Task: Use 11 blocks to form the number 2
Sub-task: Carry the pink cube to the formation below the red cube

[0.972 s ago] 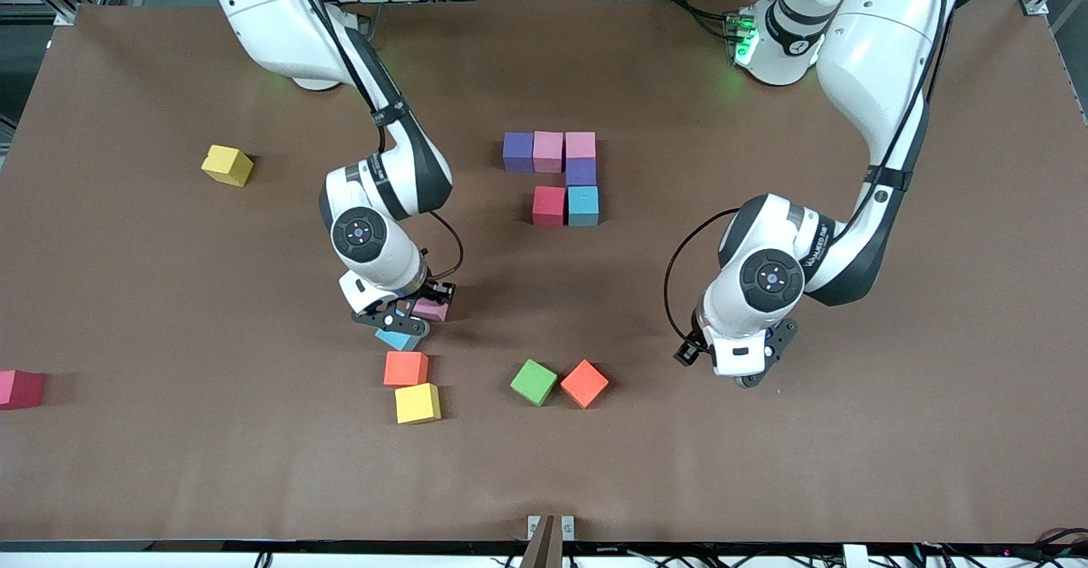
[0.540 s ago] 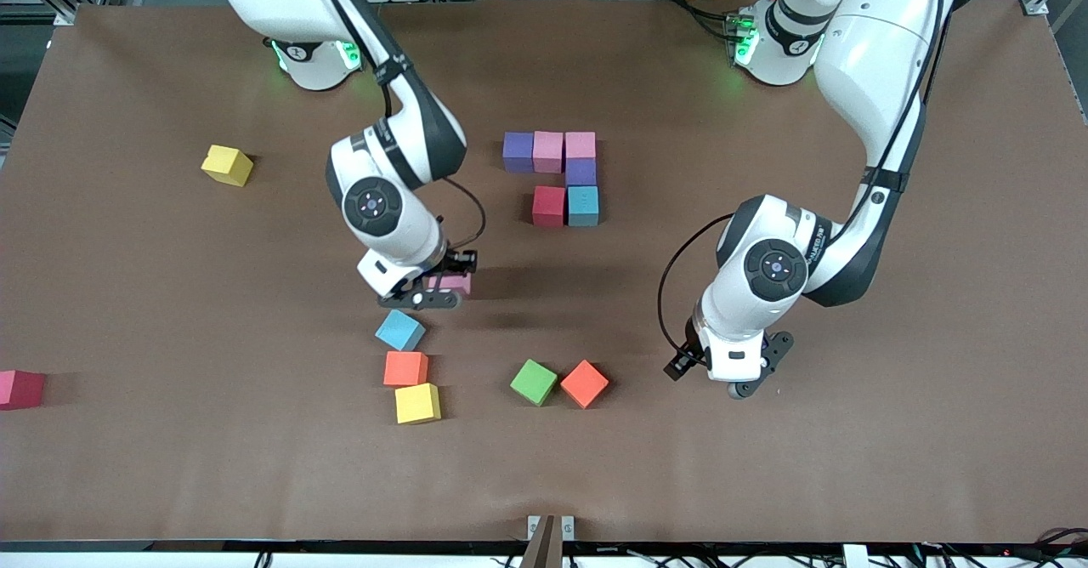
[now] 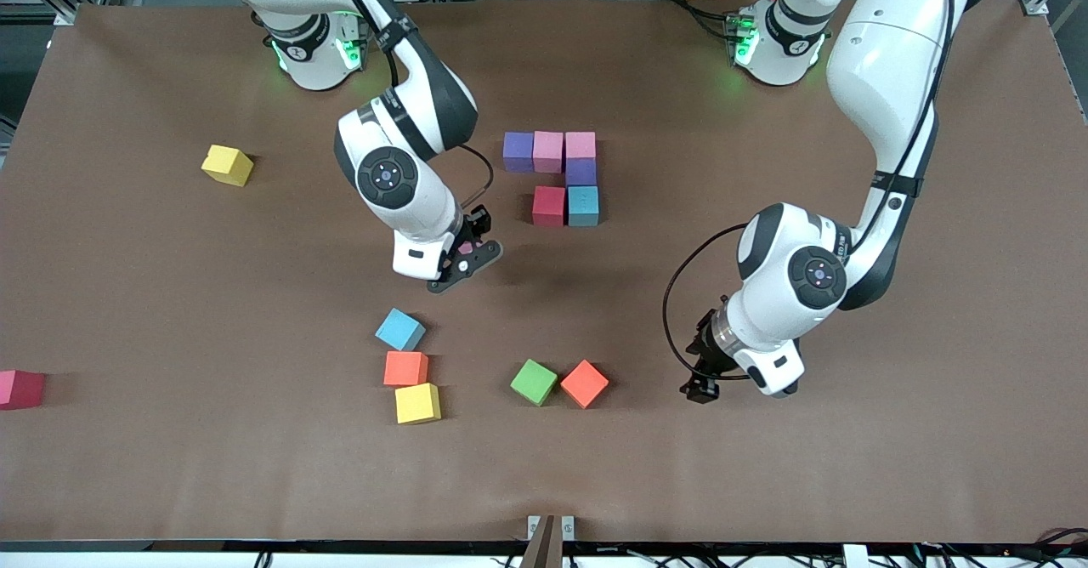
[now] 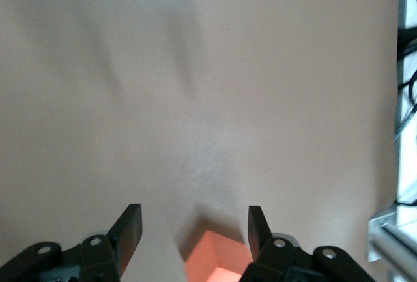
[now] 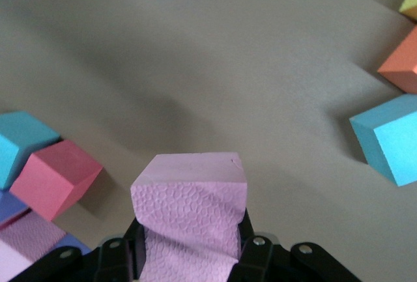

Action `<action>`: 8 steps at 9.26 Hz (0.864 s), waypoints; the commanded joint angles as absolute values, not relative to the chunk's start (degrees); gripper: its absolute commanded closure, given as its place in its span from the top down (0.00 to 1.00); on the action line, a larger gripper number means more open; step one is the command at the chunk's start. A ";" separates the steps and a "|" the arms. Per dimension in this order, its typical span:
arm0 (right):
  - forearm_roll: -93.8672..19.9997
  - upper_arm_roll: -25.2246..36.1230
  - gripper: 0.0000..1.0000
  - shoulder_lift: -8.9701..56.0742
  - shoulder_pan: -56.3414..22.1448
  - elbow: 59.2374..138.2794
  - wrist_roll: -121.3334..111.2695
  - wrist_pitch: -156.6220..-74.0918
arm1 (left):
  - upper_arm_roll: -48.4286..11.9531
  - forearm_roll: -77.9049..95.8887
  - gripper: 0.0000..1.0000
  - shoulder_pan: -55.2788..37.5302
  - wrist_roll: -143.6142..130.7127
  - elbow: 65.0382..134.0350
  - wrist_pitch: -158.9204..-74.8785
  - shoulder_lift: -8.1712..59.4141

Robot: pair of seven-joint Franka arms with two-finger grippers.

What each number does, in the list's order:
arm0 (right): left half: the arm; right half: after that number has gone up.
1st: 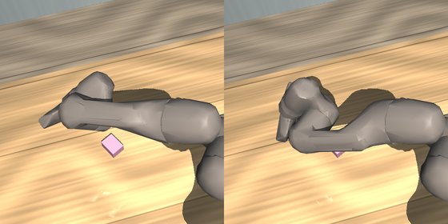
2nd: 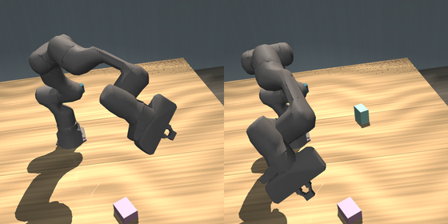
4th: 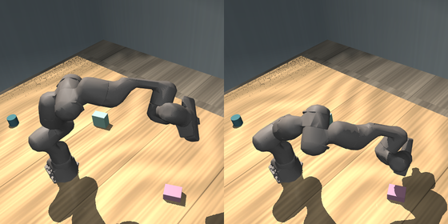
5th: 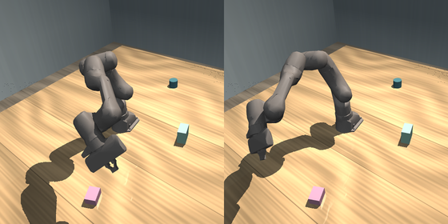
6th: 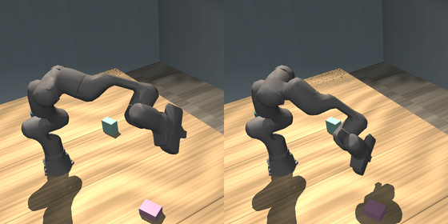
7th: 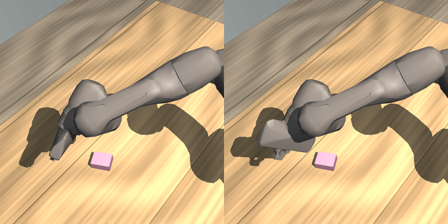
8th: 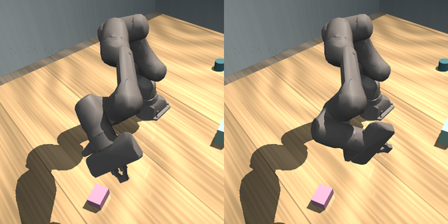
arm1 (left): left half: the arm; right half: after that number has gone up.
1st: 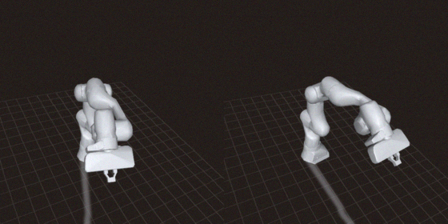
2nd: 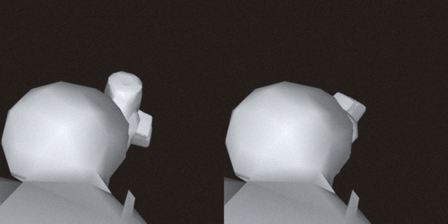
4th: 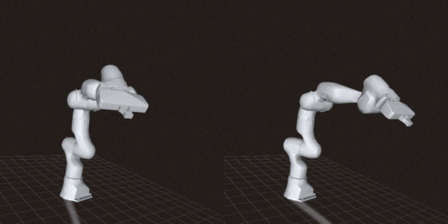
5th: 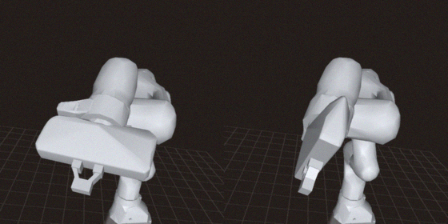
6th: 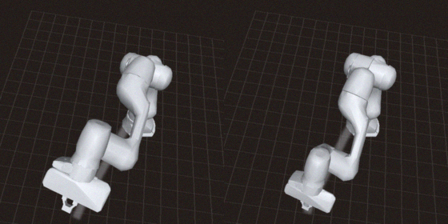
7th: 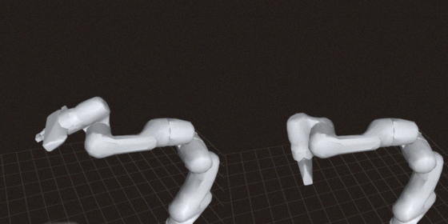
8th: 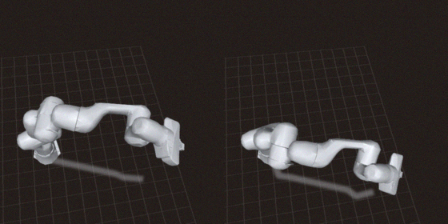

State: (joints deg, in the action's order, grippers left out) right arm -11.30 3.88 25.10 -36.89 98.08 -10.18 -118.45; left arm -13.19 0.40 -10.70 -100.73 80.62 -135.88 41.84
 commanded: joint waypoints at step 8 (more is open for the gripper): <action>5.80 -6.15 0.00 23.91 -36.82 105.27 -52.36 -128.92 | -8.88 6.50 0.74 -9.41 -126.30 79.54 -152.66 48.69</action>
State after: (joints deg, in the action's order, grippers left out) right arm 4.52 -5.66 24.53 -37.28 102.28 -48.15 -126.12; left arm -9.28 4.58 -9.71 -126.10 80.57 -151.92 48.50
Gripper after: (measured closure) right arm 0.445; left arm 0.256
